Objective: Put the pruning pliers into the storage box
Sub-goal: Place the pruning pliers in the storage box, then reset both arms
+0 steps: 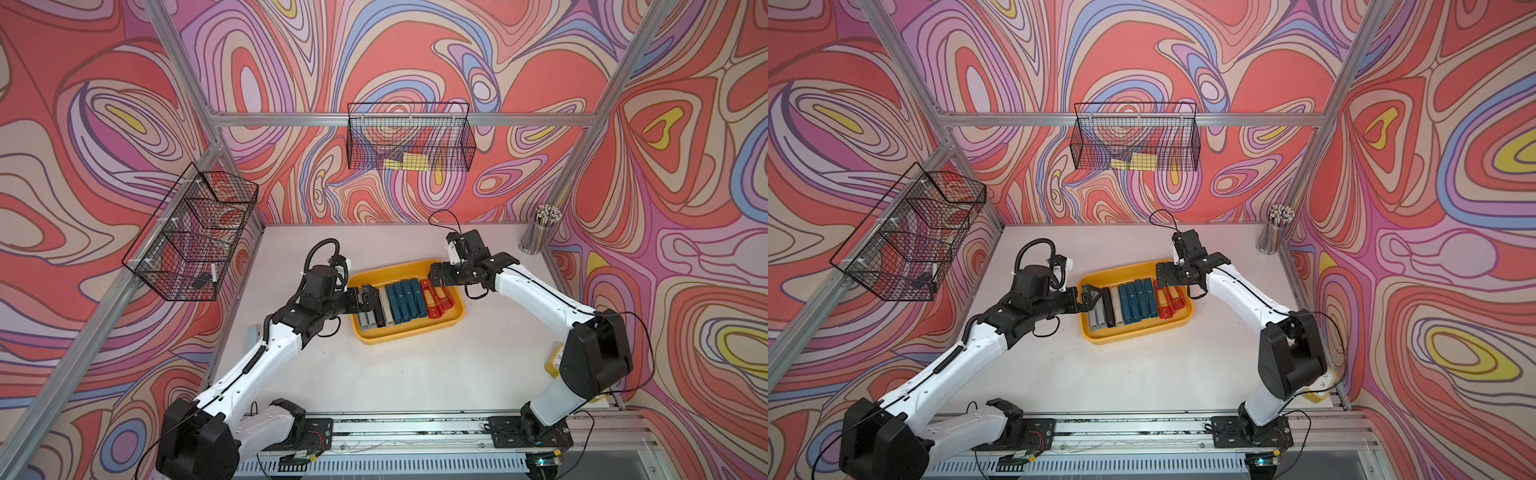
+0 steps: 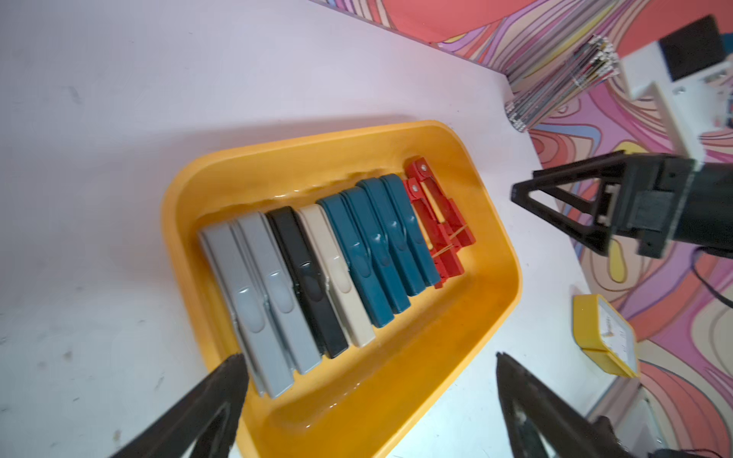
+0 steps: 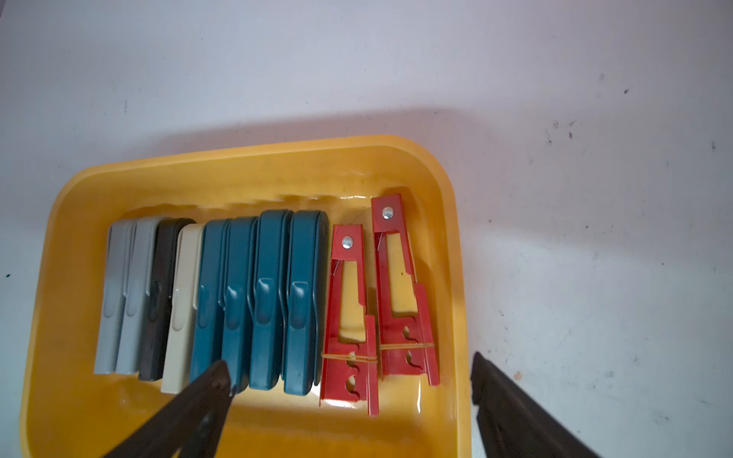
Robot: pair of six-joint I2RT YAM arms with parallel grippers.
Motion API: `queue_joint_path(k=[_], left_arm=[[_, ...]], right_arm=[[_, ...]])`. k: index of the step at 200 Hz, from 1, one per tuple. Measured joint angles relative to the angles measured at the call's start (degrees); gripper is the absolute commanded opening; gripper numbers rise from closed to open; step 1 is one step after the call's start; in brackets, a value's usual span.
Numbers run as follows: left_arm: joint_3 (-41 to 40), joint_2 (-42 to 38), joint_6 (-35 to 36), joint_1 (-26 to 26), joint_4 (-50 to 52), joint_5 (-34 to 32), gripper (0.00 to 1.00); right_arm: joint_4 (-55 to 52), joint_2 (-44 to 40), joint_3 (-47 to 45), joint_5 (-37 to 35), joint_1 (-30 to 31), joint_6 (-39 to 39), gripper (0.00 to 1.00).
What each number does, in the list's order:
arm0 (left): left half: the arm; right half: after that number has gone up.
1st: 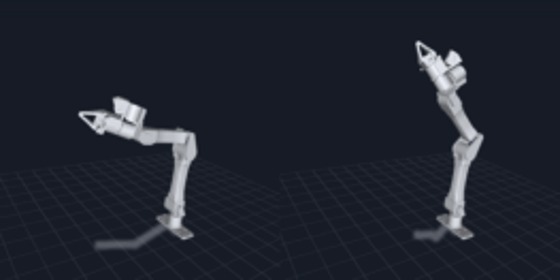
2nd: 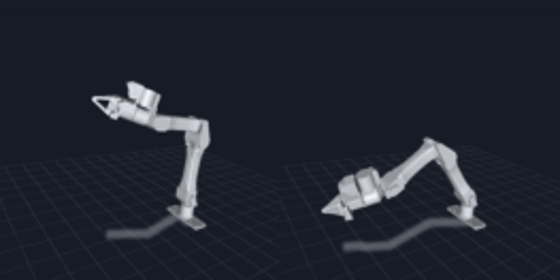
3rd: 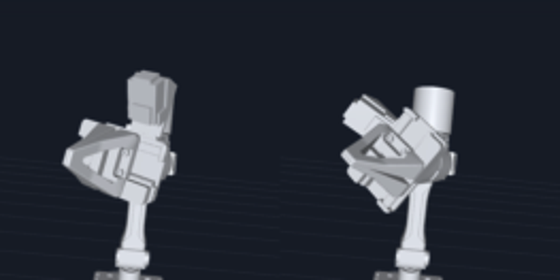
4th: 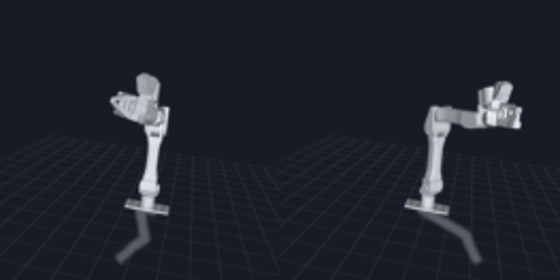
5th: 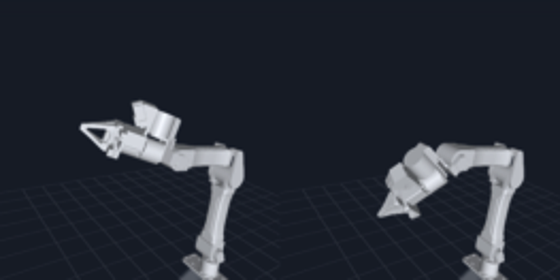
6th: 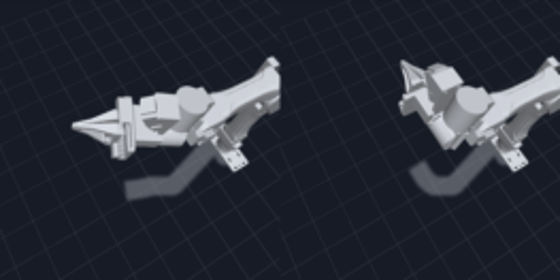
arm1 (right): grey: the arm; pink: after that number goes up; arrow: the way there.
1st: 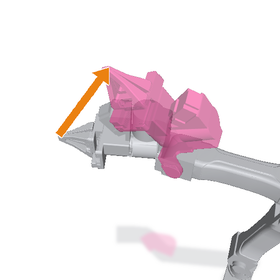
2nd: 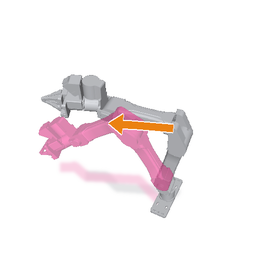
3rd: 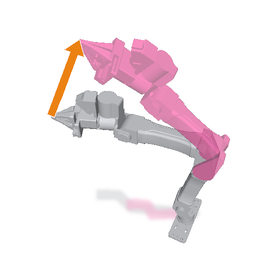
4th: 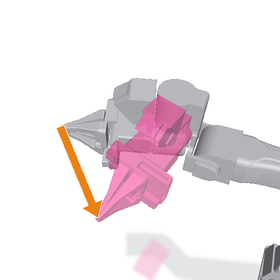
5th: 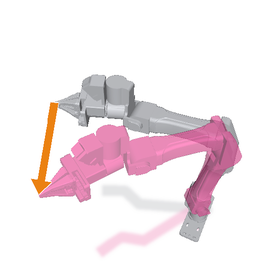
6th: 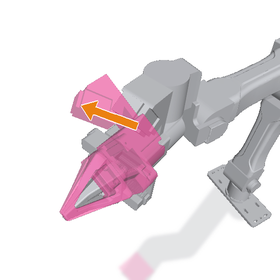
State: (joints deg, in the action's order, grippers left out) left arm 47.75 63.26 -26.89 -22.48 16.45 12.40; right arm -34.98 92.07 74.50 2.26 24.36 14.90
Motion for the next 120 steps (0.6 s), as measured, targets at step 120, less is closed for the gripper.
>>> queue_joint_path(k=[120], left_arm=[[-9.7,-8.9,9.2,0.5,0.8,-23.6,0.99]], right_arm=[[10.1,-17.4,-25.0,-2.0,-14.7,0.8,0.98]])
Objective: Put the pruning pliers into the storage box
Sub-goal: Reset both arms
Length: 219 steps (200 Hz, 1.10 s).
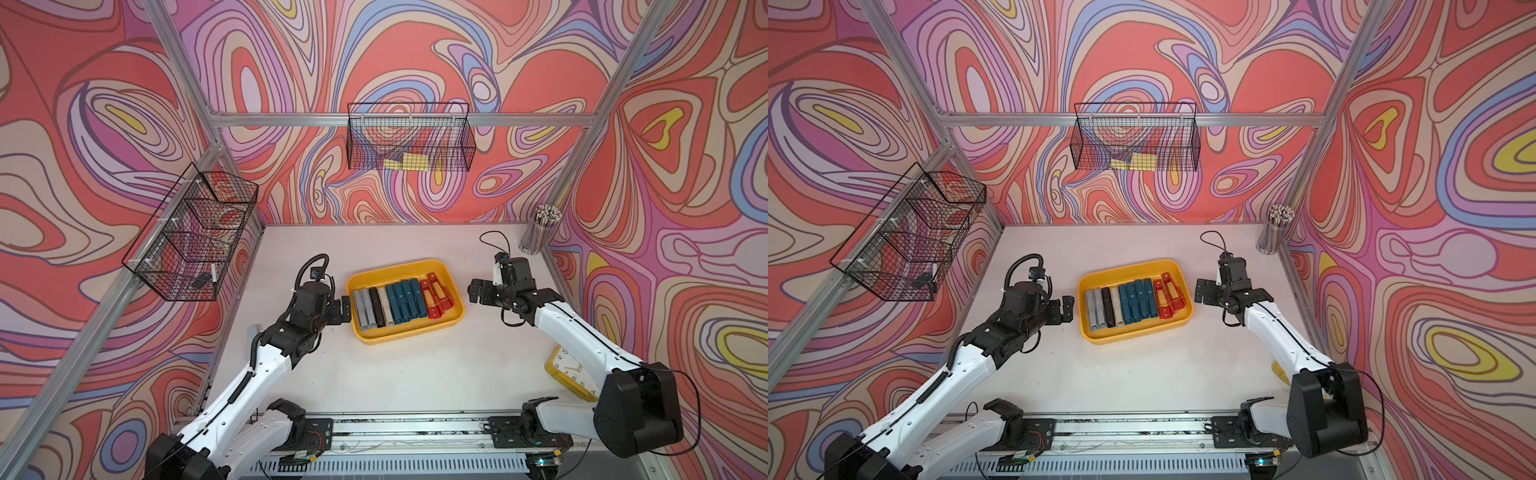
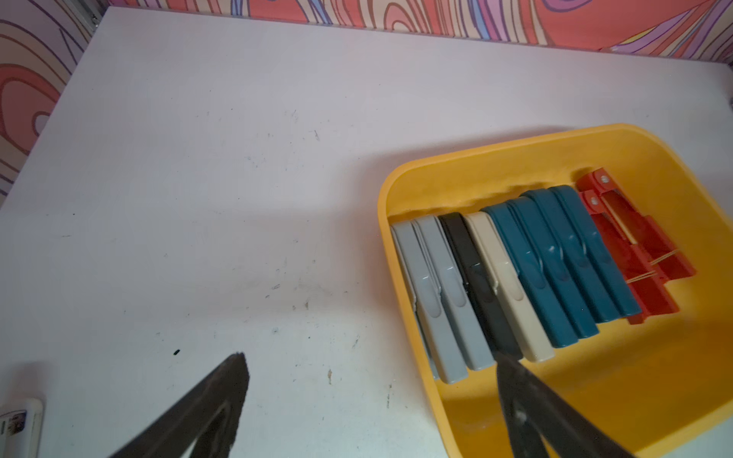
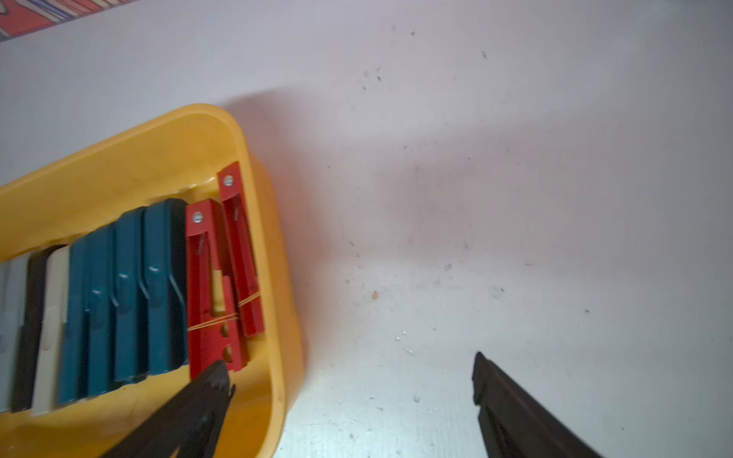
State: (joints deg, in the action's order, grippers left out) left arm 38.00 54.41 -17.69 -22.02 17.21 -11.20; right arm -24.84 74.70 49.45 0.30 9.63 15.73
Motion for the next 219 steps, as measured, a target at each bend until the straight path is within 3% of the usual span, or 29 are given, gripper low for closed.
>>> queue_joint_path(k=[65,104,126,160,197,219], left_arm=[[-14.1,-1.0,12.1,0.0,-19.9,-13.0,0.99],[-23.9,12.0,21.4,0.4,-44.8,-14.6,0.99],[-25.5,19.2,25.0,2.6,-54.1,-12.7,0.99],[-24.7,22.4,25.8,8.9,-64.7,-6.8,0.99],[-25.7,32.2,24.5,13.0,-79.6,-2.4,0.99],[-26.4,35.6,23.8,13.9,-81.3,-1.3,0.99]], right_arm=[[13.0,-3.1,-5.2,-8.3,-0.2,-5.8,0.98],[25.6,-2.0,-12.1,-11.7,-1.1,-10.0,0.98],[31.8,0.9,-15.3,-13.1,-3.3,-11.1,0.98],[44.2,3.0,-22.5,-13.1,-6.8,-11.0,0.98],[60.3,4.5,-29.4,-9.6,-7.2,-12.8,0.98],[67.0,5.6,-30.9,-6.8,-7.6,-14.1,0.98]])
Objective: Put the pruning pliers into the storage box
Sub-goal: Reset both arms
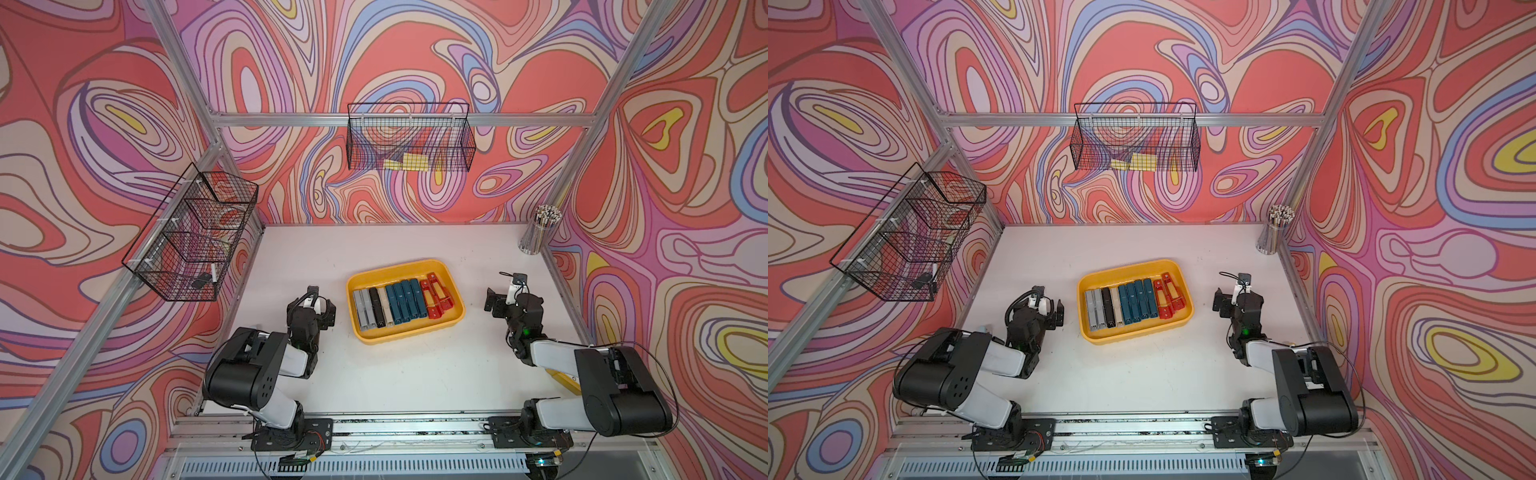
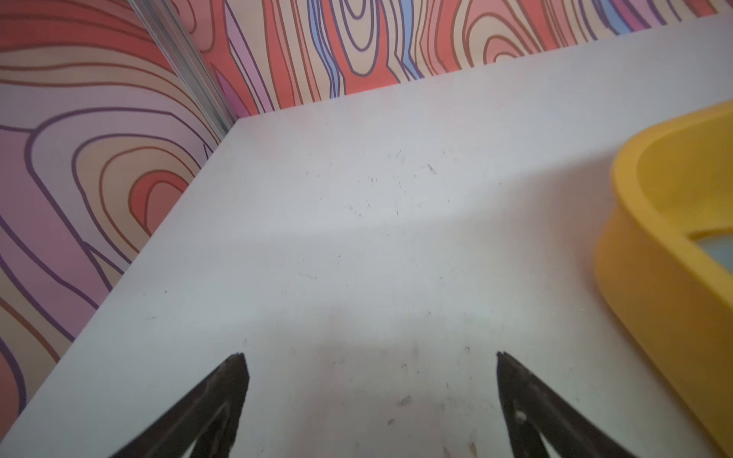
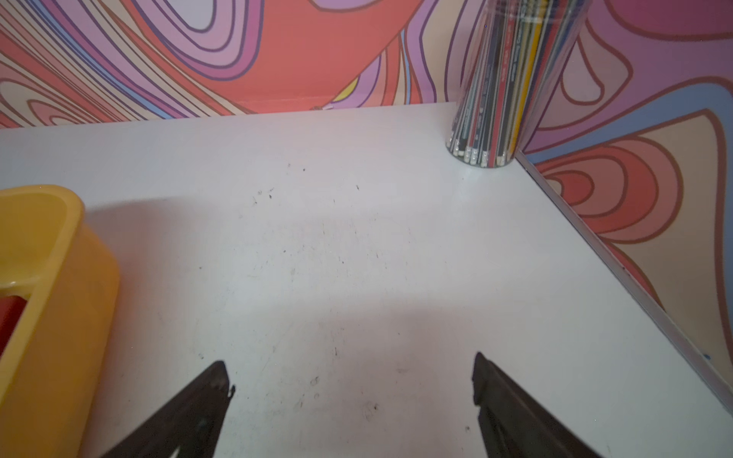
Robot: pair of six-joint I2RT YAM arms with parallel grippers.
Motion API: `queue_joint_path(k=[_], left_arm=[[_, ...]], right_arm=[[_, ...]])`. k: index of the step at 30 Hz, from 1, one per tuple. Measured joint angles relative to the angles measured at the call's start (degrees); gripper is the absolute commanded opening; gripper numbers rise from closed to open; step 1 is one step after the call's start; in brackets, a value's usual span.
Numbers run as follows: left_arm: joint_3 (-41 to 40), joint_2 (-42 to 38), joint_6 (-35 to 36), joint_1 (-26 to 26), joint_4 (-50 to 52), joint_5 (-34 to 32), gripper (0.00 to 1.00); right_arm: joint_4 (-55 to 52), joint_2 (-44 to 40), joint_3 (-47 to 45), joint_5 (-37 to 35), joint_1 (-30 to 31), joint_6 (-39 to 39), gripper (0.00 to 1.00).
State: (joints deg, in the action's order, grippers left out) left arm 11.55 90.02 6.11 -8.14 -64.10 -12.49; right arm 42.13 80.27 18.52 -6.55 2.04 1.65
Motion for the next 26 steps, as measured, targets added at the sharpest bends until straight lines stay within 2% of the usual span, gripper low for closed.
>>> queue_joint_path(k=[4,8,11,16,26], left_arm=[[0.2,-0.2,-0.3,0.3,-2.1,1.2,0.99],[0.2,-0.2,-0.4,0.3,-3.4,1.9,0.99],[0.2,-0.2,-0.4,0.3,-3.7,2.0,0.99],[0.2,-0.2,-0.4,0.3,-3.7,2.0,0.99],[0.9,-0.2,-0.4,0.5,-3.0,2.5,0.99]], right_arm=[[9.0,4.4,0.3,2.9,-0.1,-1.1,0.98],[16.7,13.9,1.9,4.4,-0.1,-1.8,0.98],[14.7,17.0,4.1,5.3,-0.5,-1.8,0.98],[13.6,17.2,8.0,6.4,-1.8,-1.5,0.98],[13.1,17.2,8.0,6.4,-2.0,-1.2,0.98]])
